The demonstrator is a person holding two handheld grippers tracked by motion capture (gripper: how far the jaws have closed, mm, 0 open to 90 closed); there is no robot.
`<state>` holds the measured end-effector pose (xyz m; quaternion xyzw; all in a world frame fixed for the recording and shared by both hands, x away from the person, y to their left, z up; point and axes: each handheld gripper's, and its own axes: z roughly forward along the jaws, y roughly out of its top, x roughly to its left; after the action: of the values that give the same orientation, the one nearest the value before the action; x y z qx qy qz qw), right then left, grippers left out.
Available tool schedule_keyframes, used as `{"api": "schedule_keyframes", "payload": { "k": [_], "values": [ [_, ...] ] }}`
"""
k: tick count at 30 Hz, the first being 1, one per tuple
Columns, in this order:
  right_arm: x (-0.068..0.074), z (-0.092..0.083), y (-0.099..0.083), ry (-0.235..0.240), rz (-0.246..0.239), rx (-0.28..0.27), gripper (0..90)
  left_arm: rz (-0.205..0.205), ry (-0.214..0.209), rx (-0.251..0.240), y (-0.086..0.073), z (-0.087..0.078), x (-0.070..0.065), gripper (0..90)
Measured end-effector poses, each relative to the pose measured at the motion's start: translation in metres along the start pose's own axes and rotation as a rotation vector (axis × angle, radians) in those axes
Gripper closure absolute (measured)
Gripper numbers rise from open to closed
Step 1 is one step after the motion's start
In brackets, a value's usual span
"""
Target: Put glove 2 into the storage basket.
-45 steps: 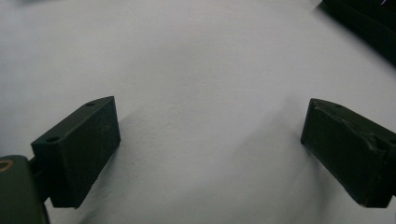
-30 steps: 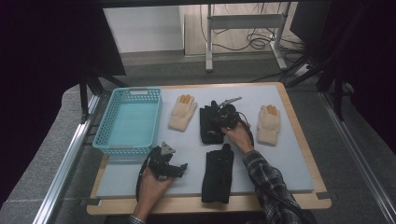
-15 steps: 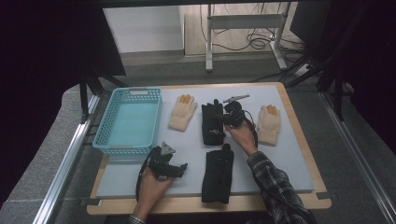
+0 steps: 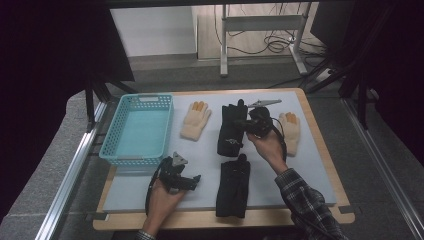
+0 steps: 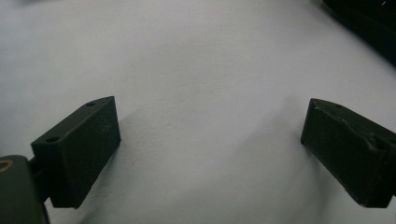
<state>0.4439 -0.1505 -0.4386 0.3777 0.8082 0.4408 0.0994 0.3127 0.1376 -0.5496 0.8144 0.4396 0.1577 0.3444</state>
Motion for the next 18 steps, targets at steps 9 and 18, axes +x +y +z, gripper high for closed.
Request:
{"api": "schedule_keyframes", "payload": {
  "k": [9, 18],
  "values": [
    [0.028, -0.031, -0.026, 0.029, -0.008, 0.025, 88.0, -0.002, 0.001, -0.004, 0.000, 0.000, 0.000, 5.1],
    [0.053, -0.061, -0.060, 0.089, 0.062, 0.027, 87.9, -0.007, 0.001, -0.008, 0.000, 0.000, -0.001, 5.1]
  ]
}}
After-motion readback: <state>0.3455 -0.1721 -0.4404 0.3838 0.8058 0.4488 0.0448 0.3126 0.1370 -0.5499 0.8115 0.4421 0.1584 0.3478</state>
